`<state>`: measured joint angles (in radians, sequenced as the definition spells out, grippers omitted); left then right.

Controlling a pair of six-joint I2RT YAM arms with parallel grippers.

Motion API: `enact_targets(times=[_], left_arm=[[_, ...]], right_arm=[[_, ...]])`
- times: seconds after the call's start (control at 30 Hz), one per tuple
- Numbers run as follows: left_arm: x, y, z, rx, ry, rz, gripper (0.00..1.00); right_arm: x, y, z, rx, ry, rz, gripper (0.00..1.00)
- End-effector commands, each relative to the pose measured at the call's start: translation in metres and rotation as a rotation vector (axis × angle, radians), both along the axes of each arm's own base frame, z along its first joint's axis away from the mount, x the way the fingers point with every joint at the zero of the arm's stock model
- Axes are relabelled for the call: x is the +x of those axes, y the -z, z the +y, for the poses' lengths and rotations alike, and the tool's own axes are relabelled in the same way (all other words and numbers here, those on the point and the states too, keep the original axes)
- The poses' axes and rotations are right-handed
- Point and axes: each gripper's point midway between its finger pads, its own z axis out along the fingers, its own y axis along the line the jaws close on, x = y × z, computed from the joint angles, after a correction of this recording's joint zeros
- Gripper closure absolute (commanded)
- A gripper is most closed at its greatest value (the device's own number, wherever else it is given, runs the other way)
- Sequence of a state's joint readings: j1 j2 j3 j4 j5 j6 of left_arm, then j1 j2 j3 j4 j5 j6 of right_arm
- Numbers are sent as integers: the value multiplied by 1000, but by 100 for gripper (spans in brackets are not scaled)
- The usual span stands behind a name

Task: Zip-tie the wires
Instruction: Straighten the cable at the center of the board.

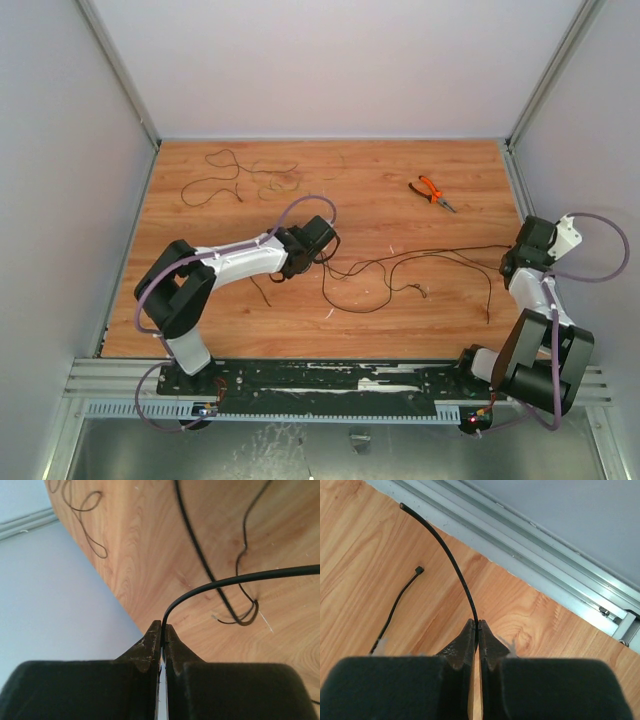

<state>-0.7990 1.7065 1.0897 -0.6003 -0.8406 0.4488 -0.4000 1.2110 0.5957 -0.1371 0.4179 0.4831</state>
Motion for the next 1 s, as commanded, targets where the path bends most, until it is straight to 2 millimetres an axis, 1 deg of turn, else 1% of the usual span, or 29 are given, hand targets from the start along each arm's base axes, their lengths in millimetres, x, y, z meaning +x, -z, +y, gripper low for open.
enact_targets(times=[0.0,0.13,0.23,0.33,0.53,0.67,0.8,0.9,0.97], left_arm=[[-8,18,11,47,11,73,100],[-15,27,21,39,6,115,100],[-18,32,23,26,11,135,100],[-19,37,28,33,9,141,96],[-12,49,26,47,-14,137,91],[-6,53,24,57,-42,122,90],[-7,61,22,44,-55,131,77],[-5,61,20,25,-60,122,63],[-3,57,18,10,-65,109,53]], right_arm=[[9,2,1,14,-16,-43,100],[12,11,4,36,-27,-32,100],[13,19,7,47,-35,-18,100],[13,24,8,48,-39,-8,100],[15,32,11,66,-63,4,100],[16,35,13,68,-80,9,100],[16,37,14,69,-89,8,98],[18,36,14,71,-92,8,95],[20,35,14,72,-95,4,91]])
